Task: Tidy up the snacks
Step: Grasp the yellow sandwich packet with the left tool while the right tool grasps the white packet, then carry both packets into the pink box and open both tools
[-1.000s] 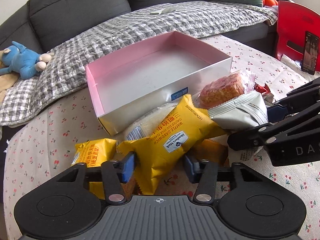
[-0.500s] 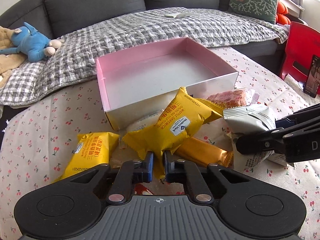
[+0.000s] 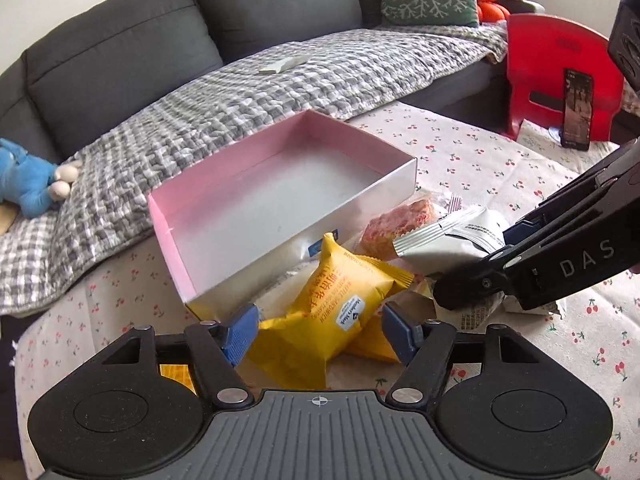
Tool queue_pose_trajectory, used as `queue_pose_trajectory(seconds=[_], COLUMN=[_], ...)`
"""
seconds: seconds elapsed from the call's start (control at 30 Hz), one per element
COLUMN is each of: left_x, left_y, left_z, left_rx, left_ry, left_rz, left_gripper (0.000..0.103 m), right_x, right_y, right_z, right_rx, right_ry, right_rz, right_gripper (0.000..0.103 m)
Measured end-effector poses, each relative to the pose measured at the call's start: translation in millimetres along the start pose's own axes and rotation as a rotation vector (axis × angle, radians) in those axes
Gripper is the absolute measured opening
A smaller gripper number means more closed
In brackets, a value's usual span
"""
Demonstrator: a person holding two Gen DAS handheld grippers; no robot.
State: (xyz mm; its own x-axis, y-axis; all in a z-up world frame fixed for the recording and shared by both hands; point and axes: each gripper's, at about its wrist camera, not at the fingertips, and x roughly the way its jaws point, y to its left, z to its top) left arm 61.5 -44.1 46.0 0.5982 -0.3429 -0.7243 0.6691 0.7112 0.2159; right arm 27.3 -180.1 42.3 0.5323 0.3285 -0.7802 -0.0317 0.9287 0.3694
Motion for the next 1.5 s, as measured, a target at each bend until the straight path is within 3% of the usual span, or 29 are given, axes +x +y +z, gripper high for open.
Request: queue_pose_trajectory(seconds=[0.17,0.27,0.33,0.37,0.5,0.9,1.13,1.33,1.5], left_x=[24,36,39,39,34,-6,-18,7,46], left_y=[-12,-19,-20,-19,-15,3,25,43,64], left_z=[10,7,4,2,-4,-5,19,47,64], left_rx=[0.146,0.172,0.143,0.123,0.035,-0.16,-0.231,-0.278,-0.331], left_ry=[0.091,0.133,0.147,0.151,0.148,0.092,0.05,0.044,0.057], left_rz=[-0.03,-0.008,0.01,0.015,0.026,0.035,0.103,0.146,0.185], left_gripper=[0.069,0.067,0.057,0.044,0.036,0.033,0.033,0.033,0.034], right_x=[2,4,5,5,2,-9,-24,-25,5], right_y=[-5,-6,-6,-6,-3,1,0,-10,-18], right_z=[2,2,1,0,1,2,20,59,92], right_rx=[0.016,0.019,0.017,0.015,0.006,0.004,0.037,0.052,0.049], right_ry=[0.008,0.015,0.02,0.021,0.019,-0.009,-0.071,-0.14,-0.144], right_rz=[0.002,-0.008,-0.009,-0.008,-0.004,0.04,0.07,0.062,0.059], right_gripper=[0.034,0.034,0.034,0.034,0.034,0.034,0.034,0.034,0.034])
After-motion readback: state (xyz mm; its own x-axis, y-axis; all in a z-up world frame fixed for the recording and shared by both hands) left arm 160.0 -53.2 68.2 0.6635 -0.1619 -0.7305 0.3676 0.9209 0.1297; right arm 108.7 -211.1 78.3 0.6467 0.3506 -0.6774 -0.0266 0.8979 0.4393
